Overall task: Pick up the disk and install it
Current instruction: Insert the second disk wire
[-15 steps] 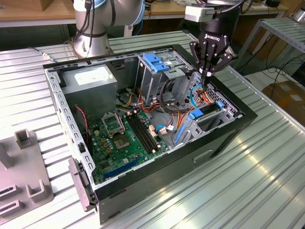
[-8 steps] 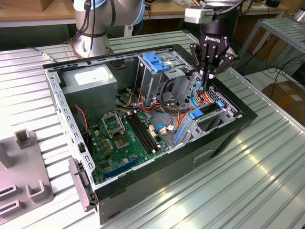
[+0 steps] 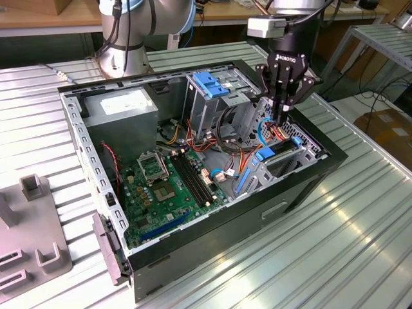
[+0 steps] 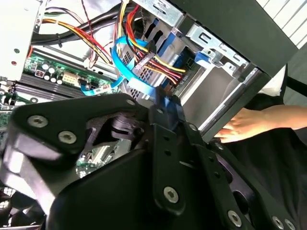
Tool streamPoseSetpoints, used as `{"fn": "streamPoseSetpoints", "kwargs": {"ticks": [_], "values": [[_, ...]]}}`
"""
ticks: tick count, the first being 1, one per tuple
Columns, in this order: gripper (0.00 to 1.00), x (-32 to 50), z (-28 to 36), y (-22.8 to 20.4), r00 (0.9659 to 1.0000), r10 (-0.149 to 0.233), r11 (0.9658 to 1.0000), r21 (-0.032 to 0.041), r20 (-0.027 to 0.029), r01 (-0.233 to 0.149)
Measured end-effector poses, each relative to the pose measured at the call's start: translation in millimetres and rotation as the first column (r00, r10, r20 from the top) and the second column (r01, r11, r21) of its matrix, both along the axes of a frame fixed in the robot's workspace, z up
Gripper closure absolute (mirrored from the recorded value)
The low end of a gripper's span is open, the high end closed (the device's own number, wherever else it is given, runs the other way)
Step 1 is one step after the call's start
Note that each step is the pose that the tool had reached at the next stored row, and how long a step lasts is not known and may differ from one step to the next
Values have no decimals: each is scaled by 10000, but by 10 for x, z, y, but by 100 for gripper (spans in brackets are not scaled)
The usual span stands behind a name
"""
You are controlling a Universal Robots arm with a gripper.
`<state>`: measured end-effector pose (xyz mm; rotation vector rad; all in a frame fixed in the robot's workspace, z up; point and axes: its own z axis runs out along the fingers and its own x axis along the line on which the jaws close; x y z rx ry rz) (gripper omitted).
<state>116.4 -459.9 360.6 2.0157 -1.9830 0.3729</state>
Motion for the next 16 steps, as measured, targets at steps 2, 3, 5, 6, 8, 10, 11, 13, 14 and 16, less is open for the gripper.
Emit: {"fn": "streamPoseSetpoints", "kwargs": {"ticks": [2, 3, 5, 6, 8, 10, 11, 13, 14, 16], "values": [[75, 6, -21, 8, 10000, -67, 10000, -12, 0, 67], [75, 9, -32, 11, 9999, -101, 9999, -21, 0, 101], [76, 14, -52, 13, 9998, -179, 9998, -41, 0, 179], [83, 15, -57, 13, 9998, -201, 9998, -46, 1, 201], [84, 15, -67, 13, 9997, -246, 9997, -52, 1, 246], [84, 15, -74, 6, 9997, -250, 9997, -48, 1, 250], [84, 15, -83, -7, 9997, -249, 9997, -52, 20, 249], [84, 12, -108, -75, 9996, -249, 9997, -44, 100, 250], [84, 6, -114, -104, 9996, -250, 9997, -31, 118, 251], [84, -34, -128, -156, 9996, -248, 9997, 12, 146, 248]]}}
